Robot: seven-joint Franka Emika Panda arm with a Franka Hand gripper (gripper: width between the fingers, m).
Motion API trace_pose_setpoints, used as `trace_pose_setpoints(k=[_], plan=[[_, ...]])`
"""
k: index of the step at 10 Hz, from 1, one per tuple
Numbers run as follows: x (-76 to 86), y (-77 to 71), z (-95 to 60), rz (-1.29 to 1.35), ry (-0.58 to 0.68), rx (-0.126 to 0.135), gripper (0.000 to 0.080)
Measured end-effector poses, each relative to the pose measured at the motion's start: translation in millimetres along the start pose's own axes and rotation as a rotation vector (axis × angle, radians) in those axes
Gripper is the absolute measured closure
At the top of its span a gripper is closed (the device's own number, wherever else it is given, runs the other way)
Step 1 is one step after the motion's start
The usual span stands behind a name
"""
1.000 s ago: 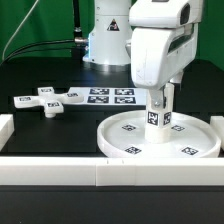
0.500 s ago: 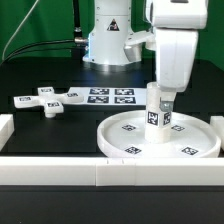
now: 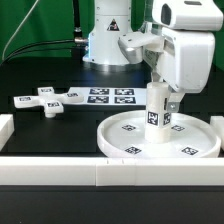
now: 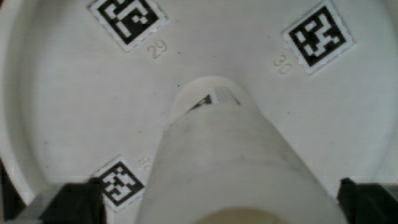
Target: Assemble round table
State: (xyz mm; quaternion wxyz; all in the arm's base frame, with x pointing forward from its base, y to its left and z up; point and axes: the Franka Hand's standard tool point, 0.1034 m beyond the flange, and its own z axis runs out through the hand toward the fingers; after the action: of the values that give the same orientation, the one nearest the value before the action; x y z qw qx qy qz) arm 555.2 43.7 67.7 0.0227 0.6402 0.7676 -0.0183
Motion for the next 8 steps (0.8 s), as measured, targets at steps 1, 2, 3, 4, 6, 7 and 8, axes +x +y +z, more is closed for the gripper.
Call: trace_pose_setpoints(k=[1, 2, 3, 4, 6, 7, 8], plan=[[0.0, -0.5, 0.3, -0.001, 0.000, 0.001, 0.0150], [-0.2, -0.7, 0.6, 0.004, 0.000, 0.002, 0.0162], [-0.7, -0.9, 0.9, 0.005, 0.000, 0.002, 0.0162], [-1.0, -0.9, 0.9, 0.006, 0.000, 0.002, 0.0333], [-1.0, -0.9, 0.9, 0.021, 0.001, 0.002, 0.0393], [-1.1, -0.9, 0.9, 0.042, 0.000, 0.002, 0.0393], [-1.1, -0.9, 0.9, 0.043, 0.001, 0.002, 0.0393]])
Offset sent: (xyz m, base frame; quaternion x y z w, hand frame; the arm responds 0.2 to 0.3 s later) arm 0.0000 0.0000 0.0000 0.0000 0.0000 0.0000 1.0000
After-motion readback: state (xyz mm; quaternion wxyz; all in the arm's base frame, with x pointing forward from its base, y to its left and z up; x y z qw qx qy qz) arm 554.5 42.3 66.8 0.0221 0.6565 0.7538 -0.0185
